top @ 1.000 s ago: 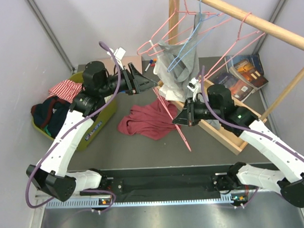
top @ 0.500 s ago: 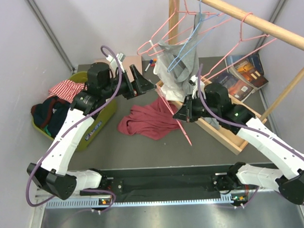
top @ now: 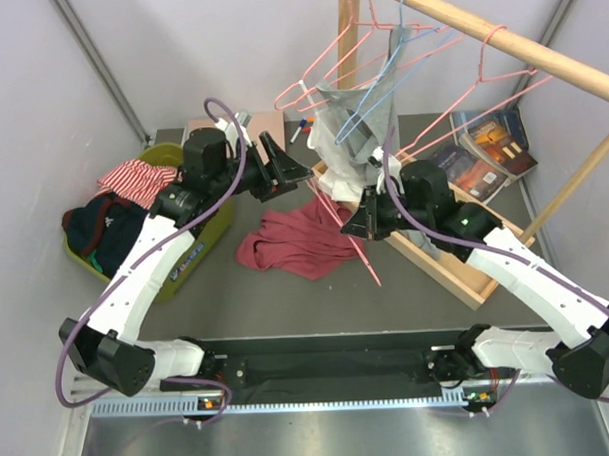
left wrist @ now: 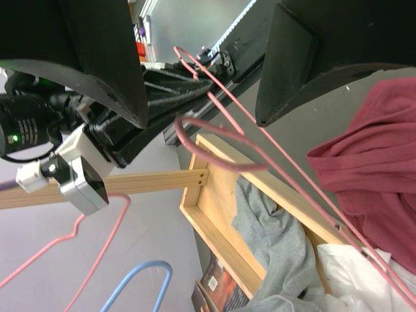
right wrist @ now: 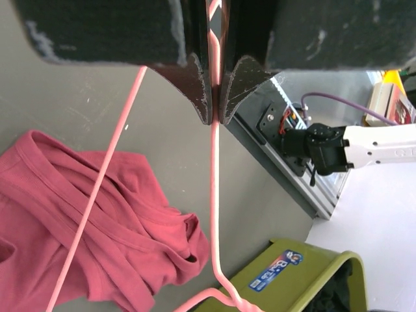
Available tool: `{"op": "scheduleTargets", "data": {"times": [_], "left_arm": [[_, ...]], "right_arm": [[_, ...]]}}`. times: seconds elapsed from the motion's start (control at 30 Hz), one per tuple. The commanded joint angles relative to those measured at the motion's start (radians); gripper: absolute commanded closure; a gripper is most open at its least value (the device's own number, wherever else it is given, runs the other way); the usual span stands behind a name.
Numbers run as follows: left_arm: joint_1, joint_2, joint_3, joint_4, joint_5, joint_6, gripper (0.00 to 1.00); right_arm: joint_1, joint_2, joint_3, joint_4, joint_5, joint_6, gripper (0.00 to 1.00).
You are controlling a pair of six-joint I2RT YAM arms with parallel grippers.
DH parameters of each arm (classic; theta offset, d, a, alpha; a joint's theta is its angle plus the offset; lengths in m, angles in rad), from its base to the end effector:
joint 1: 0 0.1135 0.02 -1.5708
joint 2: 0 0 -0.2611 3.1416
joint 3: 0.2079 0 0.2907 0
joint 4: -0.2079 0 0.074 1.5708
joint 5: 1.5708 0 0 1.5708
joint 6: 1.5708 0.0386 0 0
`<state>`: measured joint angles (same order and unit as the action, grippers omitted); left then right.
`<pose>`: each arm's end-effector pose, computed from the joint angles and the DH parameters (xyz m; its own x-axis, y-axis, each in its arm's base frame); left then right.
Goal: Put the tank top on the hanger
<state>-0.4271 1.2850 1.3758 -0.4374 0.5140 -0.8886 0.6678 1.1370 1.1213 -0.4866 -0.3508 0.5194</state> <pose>0.2883 -0.1521 0.4130 -0.8016 -0.3778 -0.4634 0.2528 0.4882 -0.8353 0.2212 0.1914 0.3529 -0.7342 0.0146 -0.6788 -0.5225 0.6262 0.5787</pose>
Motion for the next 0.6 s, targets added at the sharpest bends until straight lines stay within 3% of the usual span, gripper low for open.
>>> {"op": "scheduleTargets", "data": {"times": [0.0,0.2,0.37,0.53,0.57], "left_arm": [[-0.004,0.013,-0.004,0.083,-0.038,-0.021,0.3],[-0.006,0.031,0.005,0.066,-0.084,-0.012,0.45],[-0.007,0.046,0.034,0.007,-0.121,0.027,0.81],[-0.016,0.057,0.037,-0.007,-0.137,0.034,1.0],[-0.018,0.059,0.045,-0.017,-0.143,0.036,1.0]], "right_arm": [[0.05,0.018,0.069,0.026,-0.001,-0.044,1.0],[0.078,0.038,0.089,0.01,-0.002,-0.055,1.0],[0.085,0.047,0.097,-0.003,0.018,-0.059,1.0],[0.104,0.072,0.124,-0.033,0.055,-0.068,1.0],[0.105,0.076,0.127,-0.044,0.065,-0.067,1.0]]}}
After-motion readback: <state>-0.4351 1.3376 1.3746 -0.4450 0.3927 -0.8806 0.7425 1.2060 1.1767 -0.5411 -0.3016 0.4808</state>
